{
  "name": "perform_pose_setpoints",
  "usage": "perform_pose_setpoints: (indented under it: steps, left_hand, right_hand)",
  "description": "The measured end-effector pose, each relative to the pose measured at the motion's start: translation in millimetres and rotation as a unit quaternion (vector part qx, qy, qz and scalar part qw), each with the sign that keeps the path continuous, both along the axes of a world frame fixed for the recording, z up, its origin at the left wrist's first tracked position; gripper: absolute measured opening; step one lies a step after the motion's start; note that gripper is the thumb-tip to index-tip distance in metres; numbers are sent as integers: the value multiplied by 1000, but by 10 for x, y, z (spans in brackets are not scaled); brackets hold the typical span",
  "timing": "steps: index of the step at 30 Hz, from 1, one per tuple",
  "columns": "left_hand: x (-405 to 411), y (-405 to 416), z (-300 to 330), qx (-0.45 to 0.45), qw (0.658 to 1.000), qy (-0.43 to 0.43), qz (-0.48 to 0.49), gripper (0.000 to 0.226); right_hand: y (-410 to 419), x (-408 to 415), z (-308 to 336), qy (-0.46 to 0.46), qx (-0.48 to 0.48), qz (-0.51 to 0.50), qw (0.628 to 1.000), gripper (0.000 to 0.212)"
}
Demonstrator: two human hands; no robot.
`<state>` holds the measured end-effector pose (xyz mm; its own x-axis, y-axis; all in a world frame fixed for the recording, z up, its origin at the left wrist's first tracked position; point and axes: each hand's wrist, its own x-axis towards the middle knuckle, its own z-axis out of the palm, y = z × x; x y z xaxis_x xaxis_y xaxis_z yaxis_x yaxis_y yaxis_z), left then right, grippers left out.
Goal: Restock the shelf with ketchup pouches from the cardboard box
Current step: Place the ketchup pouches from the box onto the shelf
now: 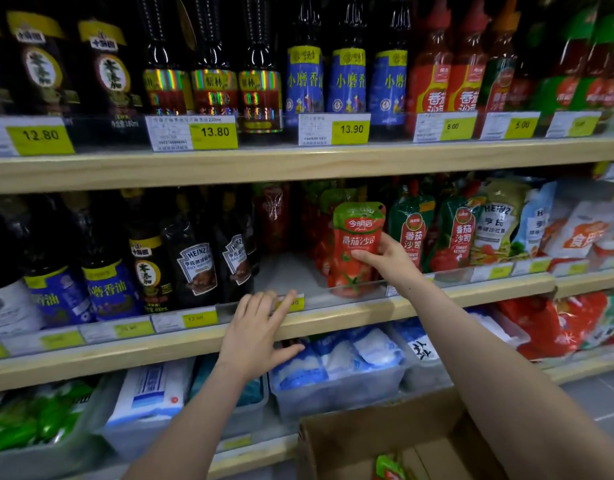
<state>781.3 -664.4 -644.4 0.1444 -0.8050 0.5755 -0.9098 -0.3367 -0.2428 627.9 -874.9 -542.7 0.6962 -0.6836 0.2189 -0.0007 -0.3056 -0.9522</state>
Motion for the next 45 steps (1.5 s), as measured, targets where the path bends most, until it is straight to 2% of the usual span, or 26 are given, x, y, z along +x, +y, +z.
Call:
perform_pose_setpoints:
  steps: [3,7,16,20,23,26,29,32,35,37,41,45]
  left_hand:
    - [-1,-23,-19,-6,1000,-7,8,86]
    - [-24,-18,-18,1,1000,-7,20,86]
    - [-59,-11,2,18,999,0,42,87]
    - [-114,-17,26,20,998,25,61,83]
    - [-311,-71,-26,-24,996,67,59,70]
    - [-702,-201,-229,-35,994,98,-24,60]
    - [-1148,-380,-475,-5,986,122,-117,55]
    - [-1533,-553,-714,20,967,153,-201,52]
    - [-1816,-682,-1000,91,942,208,-248,52]
    - [-1947,-743,-1224,145,927,226,-260,52]
    - [-2108,-845,-1702,222,906,262,-246,52]
    - [-2210,-948,-2159,279,896,296,-180,49]
  right_hand:
    - [-59,24,-15,9,23,13,1000,40]
    - [-25,-8,-67,3,41,19,999,34]
    - [40,-51,-75,7,29,4,1000,42]
    - [70,-234,-72,2,-13,-43,999,55]
    - [68,-617,-166,16,-71,-62,995,52]
    - [50,-1097,-432,75,-123,-77,987,45]
    - [-28,-1631,-830,187,-190,-112,957,47]
    - [-55,-2166,-1220,290,-200,-127,927,49]
    - [-45,-2576,-1546,378,-208,-140,891,52]
    - [-42,-2780,-1749,429,-194,-155,868,58]
    - [-73,-3016,-2092,465,-171,-147,856,63]
    - [-95,-3046,-2170,522,-224,-164,807,58]
